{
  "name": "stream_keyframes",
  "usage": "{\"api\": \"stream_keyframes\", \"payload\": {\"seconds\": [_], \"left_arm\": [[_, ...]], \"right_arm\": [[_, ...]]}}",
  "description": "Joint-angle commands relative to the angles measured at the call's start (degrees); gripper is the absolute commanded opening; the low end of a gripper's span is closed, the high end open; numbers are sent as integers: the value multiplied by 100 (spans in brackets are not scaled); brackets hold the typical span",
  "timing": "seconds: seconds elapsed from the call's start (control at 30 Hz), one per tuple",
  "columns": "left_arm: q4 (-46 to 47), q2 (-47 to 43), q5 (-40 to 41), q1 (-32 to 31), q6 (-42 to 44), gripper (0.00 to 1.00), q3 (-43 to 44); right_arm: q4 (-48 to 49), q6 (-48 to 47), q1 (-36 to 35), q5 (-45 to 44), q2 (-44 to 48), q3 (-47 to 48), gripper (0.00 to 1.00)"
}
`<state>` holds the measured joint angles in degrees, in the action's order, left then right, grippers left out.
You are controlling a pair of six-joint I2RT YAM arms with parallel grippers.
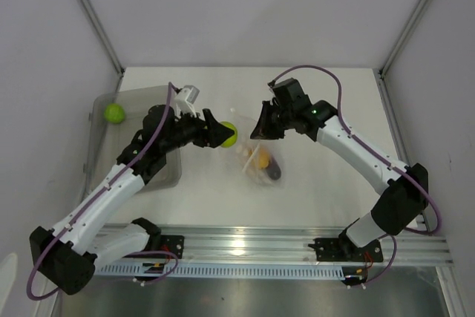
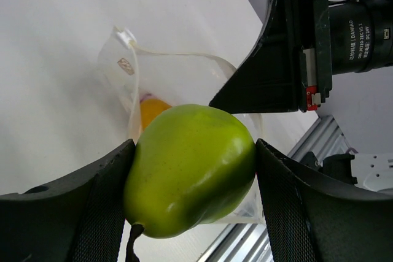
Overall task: Place the food in the zip-top bag and seal the zipper
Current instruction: Place the fake fruit in the zipper food storage bag.
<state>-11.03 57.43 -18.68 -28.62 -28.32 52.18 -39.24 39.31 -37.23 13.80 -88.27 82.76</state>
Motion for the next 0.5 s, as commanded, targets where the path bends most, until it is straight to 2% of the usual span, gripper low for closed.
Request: {"api": "stream_keyframes", "payload": {"seconds": [0.0,0.33,0.47], "left_arm": [[496,128,126,-257,-52,1,81],[373,725,444,-758,239,2,231],[417,796,531,-934,344,9,239]], "right_arm": [[-57,112,-65,-44,284,276,0],[-39,209,-135,-27,460,258,0],[-66,182,-144,-53,460,232,0]]}}
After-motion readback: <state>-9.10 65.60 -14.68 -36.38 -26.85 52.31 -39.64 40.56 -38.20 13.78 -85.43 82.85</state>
